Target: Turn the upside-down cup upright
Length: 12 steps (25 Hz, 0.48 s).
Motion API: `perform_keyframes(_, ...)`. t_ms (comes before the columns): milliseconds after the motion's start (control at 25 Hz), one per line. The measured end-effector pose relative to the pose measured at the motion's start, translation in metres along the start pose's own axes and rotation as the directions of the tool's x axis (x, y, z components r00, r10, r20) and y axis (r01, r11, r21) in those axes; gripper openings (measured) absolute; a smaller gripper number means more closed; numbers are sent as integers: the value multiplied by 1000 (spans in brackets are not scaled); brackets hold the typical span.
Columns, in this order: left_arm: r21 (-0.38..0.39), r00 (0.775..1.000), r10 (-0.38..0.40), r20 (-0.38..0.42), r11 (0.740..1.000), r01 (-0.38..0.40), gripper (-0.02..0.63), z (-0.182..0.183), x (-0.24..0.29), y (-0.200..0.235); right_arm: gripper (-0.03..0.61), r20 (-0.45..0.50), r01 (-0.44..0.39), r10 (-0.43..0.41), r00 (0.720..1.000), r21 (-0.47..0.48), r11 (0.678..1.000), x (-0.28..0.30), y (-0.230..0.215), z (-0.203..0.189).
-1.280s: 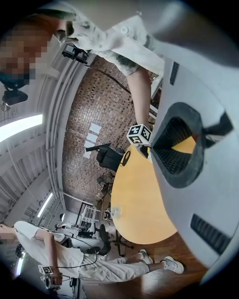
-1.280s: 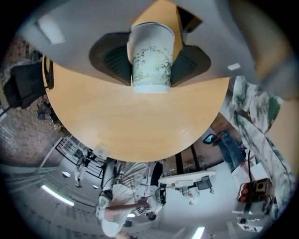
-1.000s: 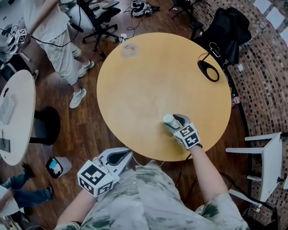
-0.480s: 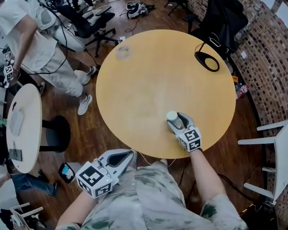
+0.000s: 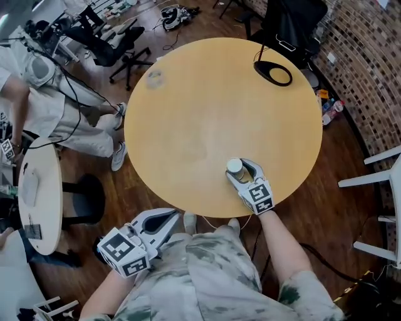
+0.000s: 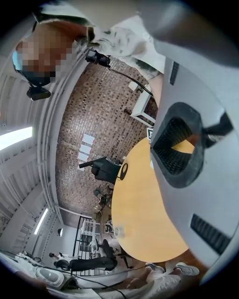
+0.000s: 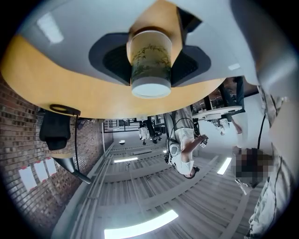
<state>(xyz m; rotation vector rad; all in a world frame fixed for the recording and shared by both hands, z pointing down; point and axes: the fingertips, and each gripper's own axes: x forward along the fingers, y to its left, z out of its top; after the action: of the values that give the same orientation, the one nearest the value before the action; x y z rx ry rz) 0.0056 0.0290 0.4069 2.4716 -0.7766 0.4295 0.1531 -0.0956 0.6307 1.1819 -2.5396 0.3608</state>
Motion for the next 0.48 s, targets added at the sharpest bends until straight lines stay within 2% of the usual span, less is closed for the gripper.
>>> perform_keyframes(280, 3, 1000, 17, 5, 1000, -17, 6, 5, 12, -31, 275, -32, -32, 30, 999, -61, 998, -10, -1, -4)
perform_keyframes(480, -32, 997, 75, 16, 997, -74, 6, -7, 7, -44, 341, -47, -60, 58, 997, -38, 997, -20, -4, -7)
